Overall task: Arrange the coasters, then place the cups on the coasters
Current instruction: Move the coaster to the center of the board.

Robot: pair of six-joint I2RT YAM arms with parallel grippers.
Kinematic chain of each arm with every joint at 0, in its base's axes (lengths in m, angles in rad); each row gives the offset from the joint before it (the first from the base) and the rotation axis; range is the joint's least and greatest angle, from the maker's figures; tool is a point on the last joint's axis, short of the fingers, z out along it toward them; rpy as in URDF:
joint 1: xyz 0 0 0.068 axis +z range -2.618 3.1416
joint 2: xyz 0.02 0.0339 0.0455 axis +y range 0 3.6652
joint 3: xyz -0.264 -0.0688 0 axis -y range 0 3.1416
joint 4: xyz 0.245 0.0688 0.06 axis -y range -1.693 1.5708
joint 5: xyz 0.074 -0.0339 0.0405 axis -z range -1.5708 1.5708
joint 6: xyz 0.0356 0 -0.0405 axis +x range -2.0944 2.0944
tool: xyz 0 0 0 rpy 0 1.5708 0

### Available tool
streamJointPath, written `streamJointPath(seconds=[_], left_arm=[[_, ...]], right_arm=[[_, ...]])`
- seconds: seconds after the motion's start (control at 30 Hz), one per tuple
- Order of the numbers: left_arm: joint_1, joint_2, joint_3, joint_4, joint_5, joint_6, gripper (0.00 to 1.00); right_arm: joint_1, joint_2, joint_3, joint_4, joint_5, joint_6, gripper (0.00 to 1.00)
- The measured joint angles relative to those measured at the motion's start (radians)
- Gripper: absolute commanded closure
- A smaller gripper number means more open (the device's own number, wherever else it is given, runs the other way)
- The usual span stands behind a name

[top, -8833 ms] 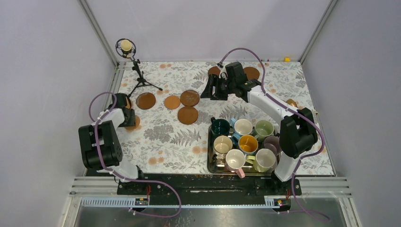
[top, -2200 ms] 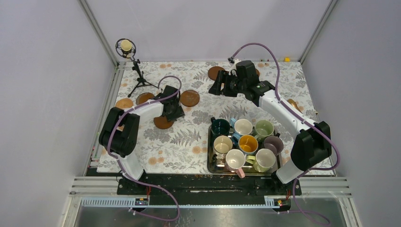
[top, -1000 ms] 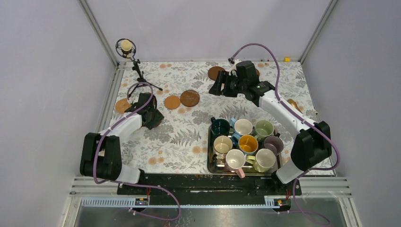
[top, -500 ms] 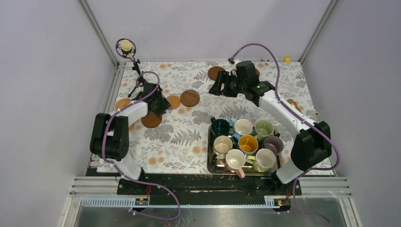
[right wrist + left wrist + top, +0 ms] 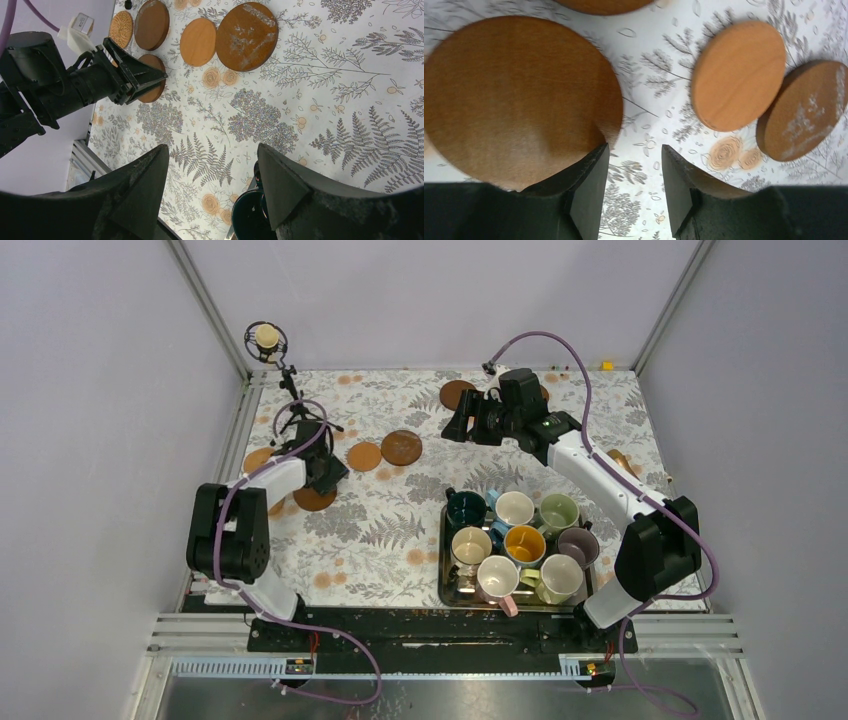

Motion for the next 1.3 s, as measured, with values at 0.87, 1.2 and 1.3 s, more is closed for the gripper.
streamJointPath(seconds=[0.87, 1.2, 1.3], left_arm=[[0.037, -0.134, -0.06, 0.099, 0.054, -0.037, 0.59], [0.032, 0.033, 0.016, 0.116, 0.072, -0.038, 0.61], [0.033, 0.033, 0.023, 0.074, 0.025, -0.037, 0.61]], right_arm=[[0.0, -0.002, 0.0, 0.0, 0.0, 0.001, 0.27], [0.0, -0.002, 0.0, 0.0, 0.0, 0.001, 0.27], [0.0, -0.002, 0.0, 0.0, 0.0, 0.001, 0.27]])
